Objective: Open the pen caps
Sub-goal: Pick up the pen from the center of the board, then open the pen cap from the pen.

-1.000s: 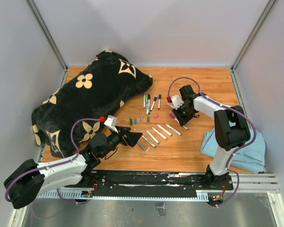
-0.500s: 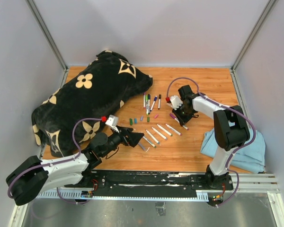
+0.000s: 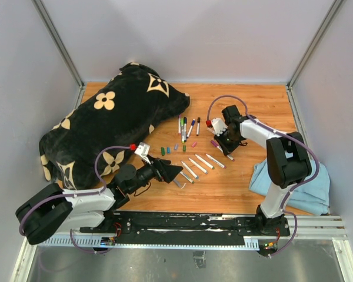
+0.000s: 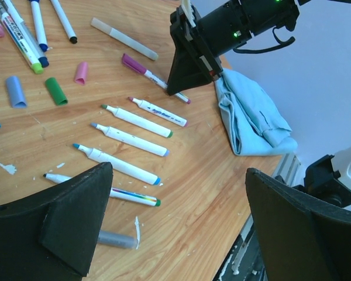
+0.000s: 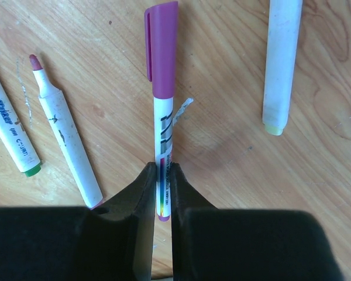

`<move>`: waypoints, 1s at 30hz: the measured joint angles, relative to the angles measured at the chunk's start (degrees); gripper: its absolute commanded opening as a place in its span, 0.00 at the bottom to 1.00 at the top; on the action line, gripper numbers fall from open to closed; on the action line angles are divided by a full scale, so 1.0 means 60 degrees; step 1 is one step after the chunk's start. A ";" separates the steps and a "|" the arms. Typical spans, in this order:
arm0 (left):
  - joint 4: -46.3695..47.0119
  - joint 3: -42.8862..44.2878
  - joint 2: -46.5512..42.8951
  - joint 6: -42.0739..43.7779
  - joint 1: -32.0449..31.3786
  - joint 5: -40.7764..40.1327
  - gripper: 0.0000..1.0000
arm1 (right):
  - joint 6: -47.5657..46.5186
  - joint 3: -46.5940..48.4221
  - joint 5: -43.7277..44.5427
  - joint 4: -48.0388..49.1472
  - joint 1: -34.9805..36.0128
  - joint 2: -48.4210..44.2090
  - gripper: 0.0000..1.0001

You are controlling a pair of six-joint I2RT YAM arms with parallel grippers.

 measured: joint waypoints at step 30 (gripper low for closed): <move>0.3373 0.3020 0.5697 -0.1399 0.0674 0.0594 0.96 | -0.0007 -0.0452 -0.1872 0.0375 0.0000 -0.2259 0.01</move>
